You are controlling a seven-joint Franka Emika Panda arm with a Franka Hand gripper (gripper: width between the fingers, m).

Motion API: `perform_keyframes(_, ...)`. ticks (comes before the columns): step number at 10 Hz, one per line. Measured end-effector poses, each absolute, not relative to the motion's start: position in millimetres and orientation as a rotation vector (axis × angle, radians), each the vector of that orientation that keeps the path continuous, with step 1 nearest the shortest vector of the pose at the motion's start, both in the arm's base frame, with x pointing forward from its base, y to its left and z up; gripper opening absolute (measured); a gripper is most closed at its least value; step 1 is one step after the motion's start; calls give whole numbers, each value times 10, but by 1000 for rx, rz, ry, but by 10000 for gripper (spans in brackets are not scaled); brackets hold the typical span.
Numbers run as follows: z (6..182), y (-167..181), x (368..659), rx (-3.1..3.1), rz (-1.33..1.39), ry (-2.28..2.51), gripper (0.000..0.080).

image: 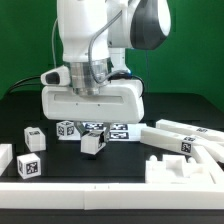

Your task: Assemble chair

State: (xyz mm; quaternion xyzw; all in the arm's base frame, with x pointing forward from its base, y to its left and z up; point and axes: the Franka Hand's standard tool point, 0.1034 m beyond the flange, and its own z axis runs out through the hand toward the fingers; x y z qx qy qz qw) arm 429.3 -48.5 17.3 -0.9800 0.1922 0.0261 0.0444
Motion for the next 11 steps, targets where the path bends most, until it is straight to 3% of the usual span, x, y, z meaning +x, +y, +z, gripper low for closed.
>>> perform_keyframes(2, 112, -456, 4122, -2986, 120, 596, 284)
perform_keyframes(6, 106, -489, 4095, -2988, 121, 572, 293)
perform_keyframes(8, 171, -549, 4203, -2971, 155, 553, 606)
perform_keyframes(11, 307, -769, 4541, -3008, 215, 158, 647)
